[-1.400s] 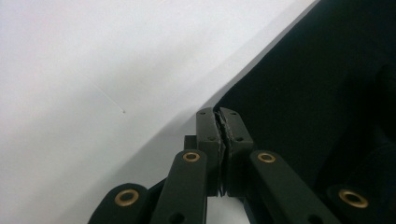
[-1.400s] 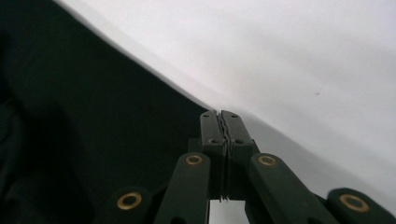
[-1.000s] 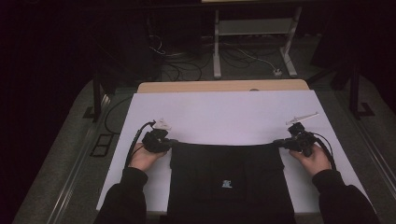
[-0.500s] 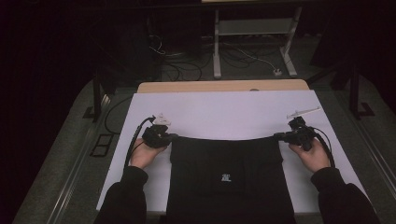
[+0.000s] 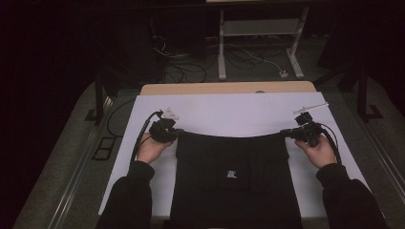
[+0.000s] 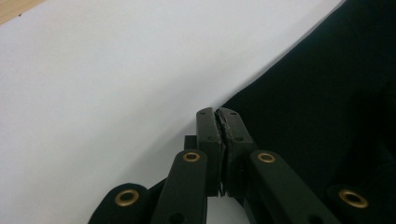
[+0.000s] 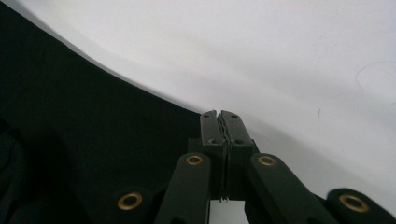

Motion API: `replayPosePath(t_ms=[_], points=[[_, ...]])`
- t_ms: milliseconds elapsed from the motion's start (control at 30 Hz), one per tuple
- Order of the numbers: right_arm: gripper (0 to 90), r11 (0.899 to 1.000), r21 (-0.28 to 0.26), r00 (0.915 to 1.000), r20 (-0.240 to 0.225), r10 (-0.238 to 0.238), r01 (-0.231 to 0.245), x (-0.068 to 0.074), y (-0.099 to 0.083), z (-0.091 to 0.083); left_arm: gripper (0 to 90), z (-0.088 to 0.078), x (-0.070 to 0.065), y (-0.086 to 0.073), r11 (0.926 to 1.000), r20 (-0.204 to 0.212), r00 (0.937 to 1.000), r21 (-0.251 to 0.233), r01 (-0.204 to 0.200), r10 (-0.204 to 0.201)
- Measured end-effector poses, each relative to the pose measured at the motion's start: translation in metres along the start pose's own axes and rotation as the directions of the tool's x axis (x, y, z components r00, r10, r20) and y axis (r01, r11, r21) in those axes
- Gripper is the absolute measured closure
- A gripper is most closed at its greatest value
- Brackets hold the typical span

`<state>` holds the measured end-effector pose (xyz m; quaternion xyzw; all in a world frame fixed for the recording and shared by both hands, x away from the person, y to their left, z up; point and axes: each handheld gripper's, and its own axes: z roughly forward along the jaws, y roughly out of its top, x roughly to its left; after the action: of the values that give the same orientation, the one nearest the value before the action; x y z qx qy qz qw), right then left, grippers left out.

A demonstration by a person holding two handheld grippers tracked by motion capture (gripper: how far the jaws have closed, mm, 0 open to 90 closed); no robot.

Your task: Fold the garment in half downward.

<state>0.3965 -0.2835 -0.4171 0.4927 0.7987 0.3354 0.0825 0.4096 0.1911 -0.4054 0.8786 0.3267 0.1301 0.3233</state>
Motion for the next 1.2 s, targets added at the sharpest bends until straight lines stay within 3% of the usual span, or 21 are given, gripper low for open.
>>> replayPosePath(t_ms=[100,333,800,1200], points=[[87.6,1.000,0.004,1.0000,0.001,0.006,-0.006,-0.002,0.004,0.002,86.3,0.004,0.003,0.004,0.9994,-0.013,0.9998,0.032,0.016,-0.015],[87.6,1.000,-0.007,0.9998,0.005,0.017,-0.017,-0.006,0.010,0.000,86.3,0.005,0.010,0.015,0.9991,-0.007,0.9993,0.019,0.038,-0.038],[87.5,0.999,-0.029,0.9996,0.021,0.022,-0.021,-0.013,0.032,-0.015,86.3,-0.007,0.017,0.036,0.9994,-0.034,0.9989,0.009,0.034,-0.033],[87.5,1.000,-0.022,0.9983,0.055,0.019,-0.017,-0.016,0.051,-0.009,86.3,-0.002,0.025,0.048,0.9990,-0.049,0.9982,0.025,0.037,-0.036]])
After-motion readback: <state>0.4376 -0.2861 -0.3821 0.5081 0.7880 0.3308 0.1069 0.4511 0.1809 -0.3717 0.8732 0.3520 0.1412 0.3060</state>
